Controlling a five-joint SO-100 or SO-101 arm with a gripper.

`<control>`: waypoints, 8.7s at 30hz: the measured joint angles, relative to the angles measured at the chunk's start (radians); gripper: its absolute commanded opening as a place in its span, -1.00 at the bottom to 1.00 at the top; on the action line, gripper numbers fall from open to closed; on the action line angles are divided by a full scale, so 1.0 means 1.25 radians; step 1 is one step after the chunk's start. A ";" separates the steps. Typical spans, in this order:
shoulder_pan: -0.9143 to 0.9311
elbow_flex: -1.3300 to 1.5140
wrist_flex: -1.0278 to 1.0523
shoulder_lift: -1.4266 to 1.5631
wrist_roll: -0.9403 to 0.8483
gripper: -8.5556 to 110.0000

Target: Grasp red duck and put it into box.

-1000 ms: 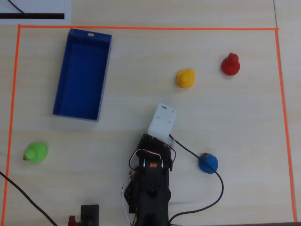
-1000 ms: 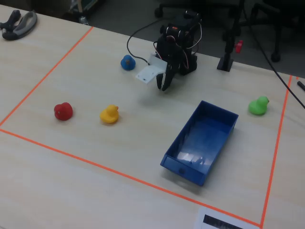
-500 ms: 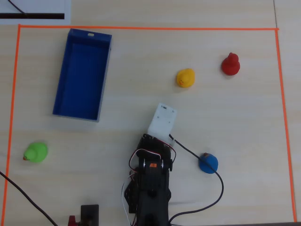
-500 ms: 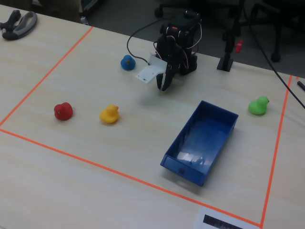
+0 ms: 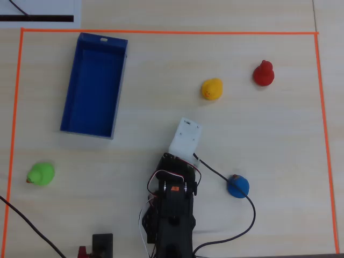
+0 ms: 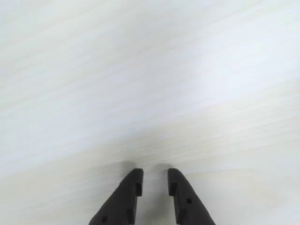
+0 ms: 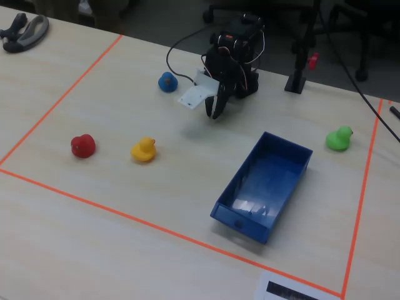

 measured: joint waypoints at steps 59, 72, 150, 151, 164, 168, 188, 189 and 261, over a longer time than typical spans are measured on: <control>0.000 0.000 0.000 0.000 0.000 -0.85; 0.000 0.000 0.000 0.000 0.000 -0.85; 0.454 -1.273 -0.972 -1.709 -0.188 -0.20; 0.458 -1.289 -0.973 -1.730 -0.191 -0.20; 0.468 -1.311 -0.995 -1.846 -0.209 -0.20; 0.469 -1.336 -1.001 -1.885 -0.211 -0.22; 0.484 -1.457 -0.906 -1.944 -0.158 -0.86; 0.485 -1.457 -0.874 -1.925 -0.136 -0.86; -0.126 -0.341 -0.233 -0.385 0.045 -0.85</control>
